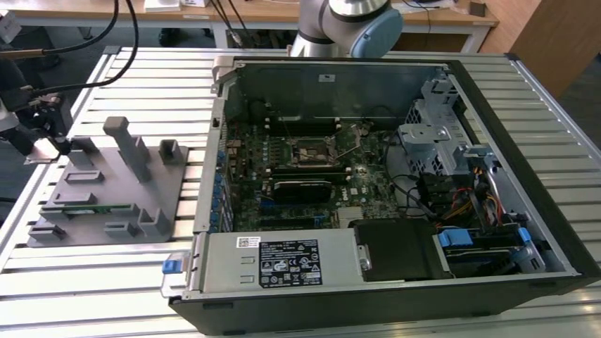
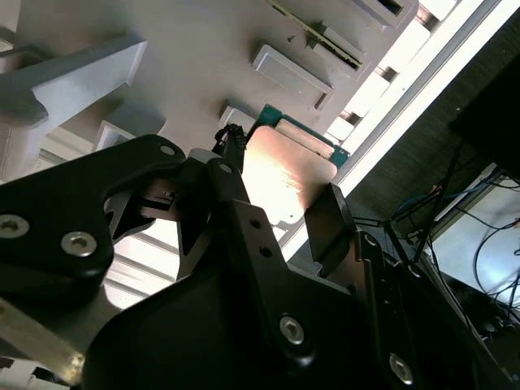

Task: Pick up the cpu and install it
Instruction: 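Pick up the cpu and move it towards the insertion slot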

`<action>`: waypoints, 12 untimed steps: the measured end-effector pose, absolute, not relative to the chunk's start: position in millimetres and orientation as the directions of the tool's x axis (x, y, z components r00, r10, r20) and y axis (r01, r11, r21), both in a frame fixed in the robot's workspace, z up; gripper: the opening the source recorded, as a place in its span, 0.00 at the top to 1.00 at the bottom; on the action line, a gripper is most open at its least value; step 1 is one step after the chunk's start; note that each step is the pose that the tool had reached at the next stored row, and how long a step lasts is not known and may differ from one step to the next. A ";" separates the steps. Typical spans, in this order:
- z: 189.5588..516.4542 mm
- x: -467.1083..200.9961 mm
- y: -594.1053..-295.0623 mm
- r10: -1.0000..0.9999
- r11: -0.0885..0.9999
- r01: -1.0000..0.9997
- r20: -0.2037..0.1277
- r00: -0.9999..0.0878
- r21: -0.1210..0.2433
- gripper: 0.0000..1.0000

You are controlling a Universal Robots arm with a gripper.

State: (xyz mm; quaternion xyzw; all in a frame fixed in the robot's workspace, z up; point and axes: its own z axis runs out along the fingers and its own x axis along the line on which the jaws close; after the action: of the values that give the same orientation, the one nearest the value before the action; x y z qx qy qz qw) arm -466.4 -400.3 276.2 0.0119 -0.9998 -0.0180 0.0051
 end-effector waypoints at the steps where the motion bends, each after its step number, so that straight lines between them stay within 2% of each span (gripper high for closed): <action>1: 277.5 -466.4 -400.2 -0.024 0.999 -0.024 0.010 -1.000 0.036 0.46; 12: 286.8 -466.4 -400.0 -0.024 0.999 -0.024 0.009 -1.000 0.036 0.46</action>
State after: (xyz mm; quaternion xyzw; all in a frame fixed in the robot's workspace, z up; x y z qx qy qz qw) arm -466.4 -400.0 286.8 0.0119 -0.9998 -0.0180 0.0048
